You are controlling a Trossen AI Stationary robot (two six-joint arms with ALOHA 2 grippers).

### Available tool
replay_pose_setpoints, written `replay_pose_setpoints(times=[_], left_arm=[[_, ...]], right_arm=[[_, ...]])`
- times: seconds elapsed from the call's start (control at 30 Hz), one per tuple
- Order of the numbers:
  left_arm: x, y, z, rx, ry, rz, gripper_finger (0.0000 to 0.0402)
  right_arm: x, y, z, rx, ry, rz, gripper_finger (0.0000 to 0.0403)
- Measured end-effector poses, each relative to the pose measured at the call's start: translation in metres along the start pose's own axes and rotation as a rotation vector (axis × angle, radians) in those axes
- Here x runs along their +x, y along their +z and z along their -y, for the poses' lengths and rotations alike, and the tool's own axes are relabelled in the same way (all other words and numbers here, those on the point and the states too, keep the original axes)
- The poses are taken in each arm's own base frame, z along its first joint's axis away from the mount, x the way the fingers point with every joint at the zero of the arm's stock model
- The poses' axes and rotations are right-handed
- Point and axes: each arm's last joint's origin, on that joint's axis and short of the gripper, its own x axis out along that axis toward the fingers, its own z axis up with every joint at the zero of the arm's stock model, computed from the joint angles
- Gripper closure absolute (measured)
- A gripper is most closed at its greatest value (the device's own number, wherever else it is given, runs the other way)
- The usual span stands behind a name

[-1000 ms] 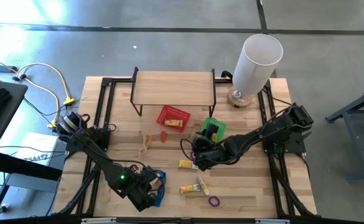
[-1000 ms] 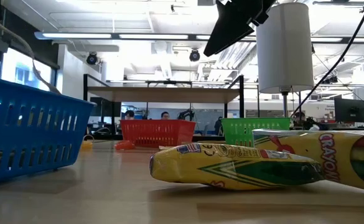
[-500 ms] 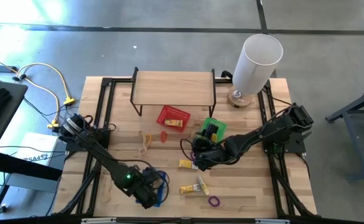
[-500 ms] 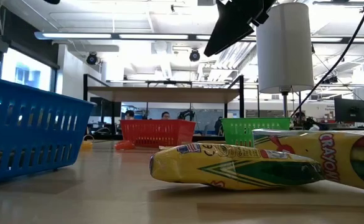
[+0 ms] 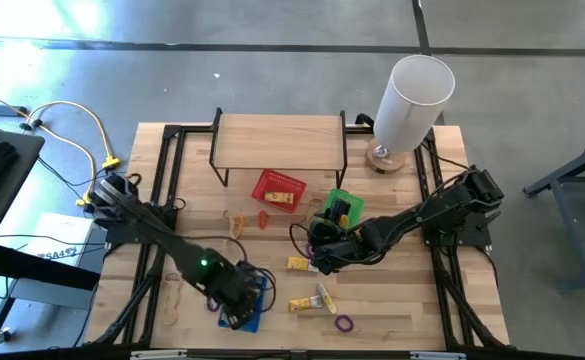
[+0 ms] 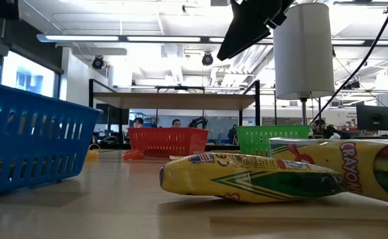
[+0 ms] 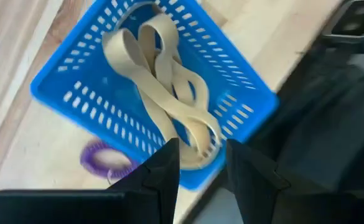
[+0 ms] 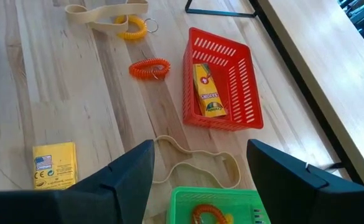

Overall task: Pick & Place Office Desk Supplies
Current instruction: Put the violet spring keychain into the green bin

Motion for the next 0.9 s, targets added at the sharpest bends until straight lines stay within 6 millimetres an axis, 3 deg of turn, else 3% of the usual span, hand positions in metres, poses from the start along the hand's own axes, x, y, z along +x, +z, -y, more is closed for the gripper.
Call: replay_pose_setpoints(times=[0.1, 0.23, 0.37, 0.53, 0.9], left_arm=[[-0.02, -0.009, -0.001, 0.036, -0.054, -0.025, 0.0277], [-0.031, -0.036, 0.002, 0.265, -0.076, -0.027, 0.0277], [-0.027, -0.062, -0.002, 0.425, 0.046, 0.045, 0.0277], [-0.017, -0.08, -0.008, 0.464, 0.192, 0.049, 0.0277], [0.006, -0.082, -0.016, 0.599, 0.285, 0.01, 0.0277]], right_arm=[[0.0, 0.0, 0.0, 0.001, 0.005, -0.002, 0.0158], [-0.002, -0.002, -0.002, 0.024, 0.018, -0.008, 0.0158], [-0.004, -0.003, -0.004, 0.029, 0.041, -0.017, 0.0158], [-0.004, -0.002, -0.005, 0.033, 0.045, -0.011, 0.0158], [-0.004, -0.001, -0.005, 0.049, 0.05, -0.004, 0.0158]])
